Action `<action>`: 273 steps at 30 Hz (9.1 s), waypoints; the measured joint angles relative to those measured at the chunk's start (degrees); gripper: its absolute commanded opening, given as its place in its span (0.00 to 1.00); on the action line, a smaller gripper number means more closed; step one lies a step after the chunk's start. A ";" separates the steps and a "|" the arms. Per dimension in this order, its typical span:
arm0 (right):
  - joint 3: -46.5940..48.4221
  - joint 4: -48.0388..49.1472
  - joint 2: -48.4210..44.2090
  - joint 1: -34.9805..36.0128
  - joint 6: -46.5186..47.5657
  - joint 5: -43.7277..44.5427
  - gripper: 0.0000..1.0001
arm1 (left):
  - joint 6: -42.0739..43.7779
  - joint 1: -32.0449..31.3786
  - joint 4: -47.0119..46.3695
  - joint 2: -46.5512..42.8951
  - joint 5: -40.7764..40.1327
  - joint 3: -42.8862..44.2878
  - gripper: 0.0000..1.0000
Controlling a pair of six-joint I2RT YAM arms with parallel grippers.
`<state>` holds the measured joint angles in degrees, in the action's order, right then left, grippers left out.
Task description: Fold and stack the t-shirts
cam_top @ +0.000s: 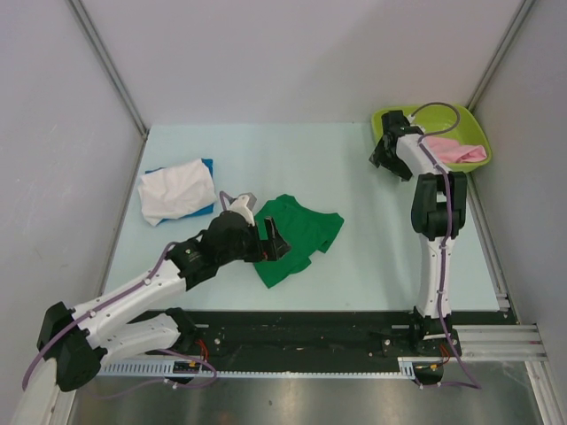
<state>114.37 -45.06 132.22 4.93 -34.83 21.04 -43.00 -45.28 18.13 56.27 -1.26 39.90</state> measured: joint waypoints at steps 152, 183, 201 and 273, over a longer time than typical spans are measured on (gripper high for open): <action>-52.76 -9.70 -73.05 45.62 3.32 14.19 1.00 | 5.20 10.91 13.70 6.49 -5.11 32.48 0.98; -63.25 -1.46 -57.70 49.11 3.96 2.19 1.00 | 1.27 -4.76 18.08 4.28 0.48 1.40 0.84; -64.85 -0.66 -59.21 49.35 1.33 2.99 1.00 | 4.66 -10.47 19.54 22.27 -7.91 13.20 0.76; -72.85 6.43 -58.21 45.27 -2.95 4.33 0.00 | 4.48 -9.16 27.69 -3.56 -18.03 8.70 0.00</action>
<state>41.52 -38.63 74.02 50.19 -37.78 25.36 -38.52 -54.43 45.82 52.71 -19.29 48.60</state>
